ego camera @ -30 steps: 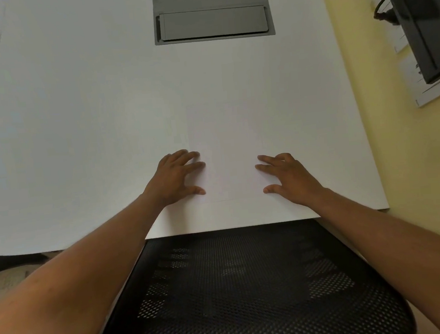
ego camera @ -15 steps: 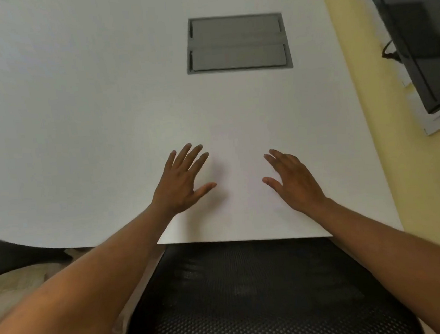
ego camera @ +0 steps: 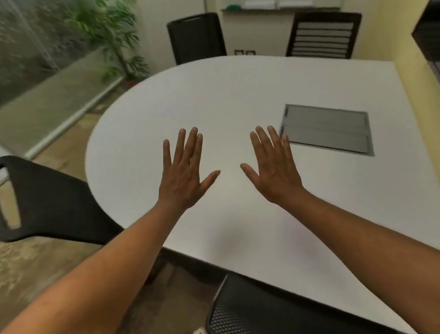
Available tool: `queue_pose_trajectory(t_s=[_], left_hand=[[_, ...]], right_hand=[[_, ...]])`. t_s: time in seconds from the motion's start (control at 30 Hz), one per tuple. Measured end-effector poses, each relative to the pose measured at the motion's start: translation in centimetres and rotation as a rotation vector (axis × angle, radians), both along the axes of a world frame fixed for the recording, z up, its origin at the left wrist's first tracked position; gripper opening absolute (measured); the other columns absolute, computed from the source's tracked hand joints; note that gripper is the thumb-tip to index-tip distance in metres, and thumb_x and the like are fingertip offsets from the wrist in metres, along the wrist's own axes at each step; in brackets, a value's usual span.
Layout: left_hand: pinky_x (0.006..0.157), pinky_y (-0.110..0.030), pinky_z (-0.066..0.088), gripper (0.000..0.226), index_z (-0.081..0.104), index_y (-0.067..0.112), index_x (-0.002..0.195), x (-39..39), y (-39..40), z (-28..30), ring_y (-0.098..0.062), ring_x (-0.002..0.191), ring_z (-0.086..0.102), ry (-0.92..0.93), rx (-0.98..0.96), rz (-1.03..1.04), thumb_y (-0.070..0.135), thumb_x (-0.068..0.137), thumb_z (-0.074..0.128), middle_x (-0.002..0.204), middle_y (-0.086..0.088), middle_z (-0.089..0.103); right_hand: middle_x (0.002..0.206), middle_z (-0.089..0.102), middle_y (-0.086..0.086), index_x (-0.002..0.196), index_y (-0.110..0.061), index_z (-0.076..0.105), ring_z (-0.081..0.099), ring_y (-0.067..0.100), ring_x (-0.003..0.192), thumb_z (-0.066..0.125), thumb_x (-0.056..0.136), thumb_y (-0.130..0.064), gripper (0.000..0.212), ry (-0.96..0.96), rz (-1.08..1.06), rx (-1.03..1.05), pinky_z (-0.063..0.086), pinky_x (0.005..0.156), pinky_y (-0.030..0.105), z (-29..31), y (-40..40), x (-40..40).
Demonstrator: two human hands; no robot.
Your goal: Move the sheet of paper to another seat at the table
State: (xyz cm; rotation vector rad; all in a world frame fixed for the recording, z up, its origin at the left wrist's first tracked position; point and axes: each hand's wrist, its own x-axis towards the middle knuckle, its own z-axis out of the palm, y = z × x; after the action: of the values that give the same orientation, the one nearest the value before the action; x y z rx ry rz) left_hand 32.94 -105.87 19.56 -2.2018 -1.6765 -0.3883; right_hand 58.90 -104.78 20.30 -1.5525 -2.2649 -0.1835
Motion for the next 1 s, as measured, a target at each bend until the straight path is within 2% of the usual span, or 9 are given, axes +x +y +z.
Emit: queue_pose_trajectory(t_s=[0.17,0.23,0.27,0.43,0.47,0.53,0.67,0.83,1.0], left_hand=[[0.131,-0.066,0.002,0.097,-0.002,0.008,0.170,-8.2,-1.1,2.7,-0.034,0.166,-0.008,0.004,0.085,0.117,0.073,0.105,0.029,0.180,-0.009,-0.007],[0.131,-0.066,0.002,0.097,-0.003,0.009,0.170,-14.4,-2.0,3.5,-0.033,0.166,-0.009,-0.003,0.100,0.184,0.074,0.105,0.029,0.180,-0.009,-0.008],[0.131,-0.066,0.001,0.097,-0.004,0.010,0.170,-14.4,-1.7,3.8,-0.033,0.166,-0.009,-0.014,0.120,0.186,0.074,0.105,0.028,0.180,-0.009,-0.008],[0.131,-0.066,0.002,0.099,0.001,0.008,0.170,-27.8,-2.1,6.1,-0.035,0.166,-0.005,-0.004,0.145,0.259,0.075,0.104,0.030,0.180,-0.012,-0.004],[0.130,-0.067,0.003,0.100,0.001,0.008,0.170,-27.6,-1.9,6.3,-0.035,0.166,-0.005,-0.007,0.154,0.262,0.076,0.103,0.030,0.180,-0.012,-0.004],[0.130,-0.067,0.004,0.101,0.001,0.007,0.170,-34.4,-1.6,7.6,-0.036,0.166,-0.004,0.042,0.174,0.259,0.076,0.103,0.032,0.180,-0.014,-0.003],[0.130,-0.067,0.005,0.102,0.004,0.006,0.170,-38.6,-1.5,10.4,-0.035,0.166,0.000,0.052,0.219,0.281,0.077,0.103,0.033,0.180,-0.014,0.001],[0.131,-0.066,0.004,0.103,0.007,0.005,0.170,-48.1,-1.7,13.1,-0.034,0.166,0.001,0.101,0.272,0.334,0.078,0.102,0.030,0.180,-0.014,0.002],[0.130,-0.066,0.005,0.105,0.007,0.005,0.170,-53.0,0.1,13.6,-0.034,0.166,0.002,0.099,0.289,0.338,0.080,0.101,0.030,0.180,-0.015,0.003]], right_hand=[[0.175,0.011,0.011,0.166,-0.009,0.015,0.003,0.033,0.163,0.035,0.106,-0.059,0.081,-0.049,0.072,0.021,0.009,0.129,0.060,2.4,1.3,-7.2],[0.175,0.011,0.011,0.166,-0.009,0.015,0.003,0.034,0.162,0.035,0.106,-0.060,0.082,-0.053,0.137,0.053,0.008,0.129,0.060,3.6,1.9,-13.2],[0.175,0.011,0.011,0.166,-0.009,0.015,0.003,0.034,0.162,0.035,0.105,-0.060,0.082,-0.061,0.124,0.060,0.008,0.129,0.060,4.0,2.2,-13.1],[0.176,0.009,0.011,0.166,-0.012,0.015,0.003,0.034,0.162,0.035,0.105,-0.063,0.082,-0.061,0.178,0.108,0.005,0.130,0.059,6.4,3.4,-27.3],[0.176,0.009,0.010,0.166,-0.013,0.015,0.003,0.034,0.162,0.034,0.105,-0.063,0.082,-0.062,0.181,0.113,0.005,0.130,0.059,6.6,3.4,-27.3],[0.176,0.010,0.010,0.166,-0.013,0.016,0.004,0.034,0.162,0.032,0.105,-0.065,0.082,-0.053,0.194,0.150,0.005,0.130,0.059,7.5,3.6,-34.2],[0.175,0.013,0.011,0.165,-0.012,0.019,0.006,0.034,0.162,0.029,0.104,-0.066,0.082,-0.035,0.182,0.147,0.006,0.130,0.059,9.1,4.0,-39.0],[0.174,0.017,0.012,0.165,-0.011,0.022,0.009,0.035,0.162,0.025,0.104,-0.067,0.083,-0.026,0.234,0.203,0.007,0.130,0.059,12.0,4.8,-47.9],[0.173,0.019,0.012,0.165,-0.010,0.021,0.009,0.034,0.161,0.021,0.103,-0.068,0.084,-0.041,0.254,0.237,0.008,0.130,0.058,13.2,7.3,-52.6]])
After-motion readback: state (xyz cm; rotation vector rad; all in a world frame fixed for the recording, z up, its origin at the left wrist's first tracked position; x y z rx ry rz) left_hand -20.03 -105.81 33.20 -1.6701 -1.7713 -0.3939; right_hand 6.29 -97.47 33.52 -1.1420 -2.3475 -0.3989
